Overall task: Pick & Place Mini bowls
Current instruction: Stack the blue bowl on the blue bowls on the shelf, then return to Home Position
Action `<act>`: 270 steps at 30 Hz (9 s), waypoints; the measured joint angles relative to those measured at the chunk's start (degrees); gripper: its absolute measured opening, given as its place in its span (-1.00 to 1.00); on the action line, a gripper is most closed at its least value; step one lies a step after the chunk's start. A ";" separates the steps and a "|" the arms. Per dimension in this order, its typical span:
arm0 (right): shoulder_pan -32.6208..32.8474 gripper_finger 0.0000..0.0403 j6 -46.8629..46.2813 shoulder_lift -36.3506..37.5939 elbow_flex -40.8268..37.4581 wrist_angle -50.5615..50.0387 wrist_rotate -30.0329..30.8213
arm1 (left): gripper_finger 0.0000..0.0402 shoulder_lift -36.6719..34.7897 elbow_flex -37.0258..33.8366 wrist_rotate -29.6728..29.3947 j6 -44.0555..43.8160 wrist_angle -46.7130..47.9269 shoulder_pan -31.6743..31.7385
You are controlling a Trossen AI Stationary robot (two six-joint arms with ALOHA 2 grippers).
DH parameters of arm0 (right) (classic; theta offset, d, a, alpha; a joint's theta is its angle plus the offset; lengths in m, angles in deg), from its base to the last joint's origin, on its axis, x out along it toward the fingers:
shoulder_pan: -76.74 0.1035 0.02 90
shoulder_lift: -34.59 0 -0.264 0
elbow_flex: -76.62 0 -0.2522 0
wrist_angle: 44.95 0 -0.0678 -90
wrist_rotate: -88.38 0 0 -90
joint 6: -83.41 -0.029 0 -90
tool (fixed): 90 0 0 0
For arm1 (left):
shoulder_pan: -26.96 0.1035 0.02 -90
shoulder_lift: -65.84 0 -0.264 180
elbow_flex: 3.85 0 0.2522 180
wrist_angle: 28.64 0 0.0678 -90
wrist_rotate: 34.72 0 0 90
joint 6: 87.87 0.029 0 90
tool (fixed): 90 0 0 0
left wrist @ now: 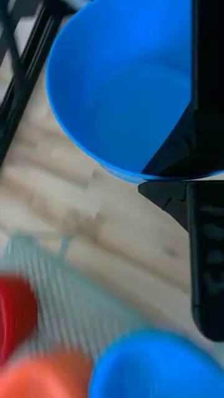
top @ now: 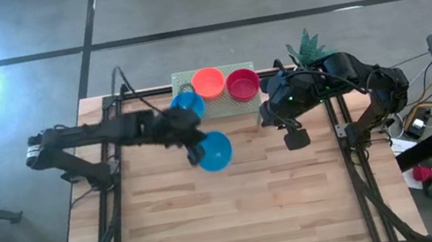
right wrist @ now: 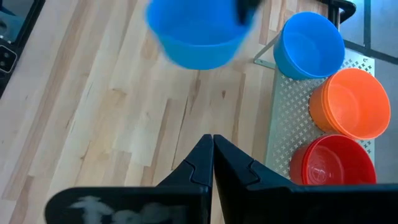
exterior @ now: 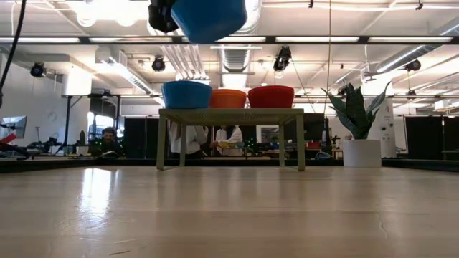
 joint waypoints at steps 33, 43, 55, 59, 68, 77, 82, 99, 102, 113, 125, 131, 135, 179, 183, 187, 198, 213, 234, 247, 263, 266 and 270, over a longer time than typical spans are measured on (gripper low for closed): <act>0.02 -0.96 0.00 0.00 0.00 0.09 0.00 | -1.00 -0.42 -0.04 3.67 1.90 6.95 34.45; 0.02 -0.96 0.00 0.00 0.00 0.09 0.00 | -1.00 -0.42 -0.07 3.70 2.37 11.26 34.45; 0.02 -0.96 0.00 0.00 0.00 0.09 0.00 | -0.96 -0.42 -0.07 3.82 4.38 11.10 34.34; 0.02 -0.96 0.00 0.00 0.00 0.08 0.00 | -0.96 -0.42 -0.07 3.87 5.06 10.93 34.32; 0.02 -0.96 0.00 0.00 0.00 0.08 0.00 | -0.95 -0.42 -0.07 3.93 5.25 10.27 34.14; 0.02 -0.96 -0.02 0.00 0.00 0.09 0.01 | -0.95 -0.42 -0.07 3.98 5.22 10.27 33.51; 0.01 -0.96 -0.21 0.00 0.00 0.09 0.01 | -0.86 -0.42 -0.07 4.00 5.20 10.27 33.40; 0.02 -0.96 -0.22 0.00 0.00 0.09 0.02 | -0.64 -0.44 4.45 4.00 6.01 10.35 33.39; 0.02 -0.96 -0.22 0.00 0.00 0.09 0.00 | -0.64 -0.47 6.65 4.00 6.11 11.14 33.40; 0.02 -0.96 -0.15 0.00 0.00 0.09 0.00 | -0.76 -0.49 8.25 10.92 10.72 11.48 32.77; 0.02 -0.96 -0.17 0.00 0.00 0.09 0.01 | -1.00 -0.47 2.55 9.60 14.16 10.01 32.81; 0.01 -0.96 -0.20 0.00 0.00 0.09 0.01 | -1.00 -0.44 0.47 8.80 14.23 9.80 32.85; 0.02 -0.96 -0.20 0.00 0.00 0.09 0.00 | -1.00 -0.42 -1.40 8.36 14.27 9.59 32.85; 0.64 -0.96 2.11 2.85 -0.55 1.86 -0.05 | -1.00 -9.22 0.43 3.87 26.08 2.06 30.53; 1.79 -0.96 1.26 5.74 -3.41 4.62 -0.13 | -1.00 -14.85 -2.05 6.43 29.00 2.09 27.88; 3.99 -0.96 -1.16 10.06 -8.80 7.53 -0.22 | -1.00 -20.52 -5.72 9.25 30.52 2.04 24.67; 10.29 -0.96 -5.50 25.64 -29.63 23.23 -0.21 | -1.00 -34.38 -18.80 10.93 35.56 -4.28 19.28; 11.05 -0.96 -6.47 48.57 -54.95 39.12 -0.04 | -1.00 -47.99 -26.51 17.04 36.91 -7.41 19.24; 11.04 -0.96 -9.64 79.72 -74.94 50.60 0.02 | -1.00 -66.69 -35.82 19.48 36.36 -9.94 19.26; 11.02 -0.96 -9.03 91.50 -78.16 50.77 0.04 | -1.00 -75.05 -36.61 18.55 34.69 -10.16 19.26; 10.99 -0.96 -7.97 92.89 -81.27 52.51 0.32 | -1.00 -78.06 -38.36 13.55 29.37 -14.16 19.24; 10.99 -0.96 -7.98 92.40 -83.32 53.84 1.97 | -1.00 -78.02 -40.48 13.57 27.65 -17.32 19.24; 10.97 -0.96 -7.98 92.18 -86.54 54.97 4.89 | -1.00 -78.02 -44.35 13.60 26.66 -20.57 19.24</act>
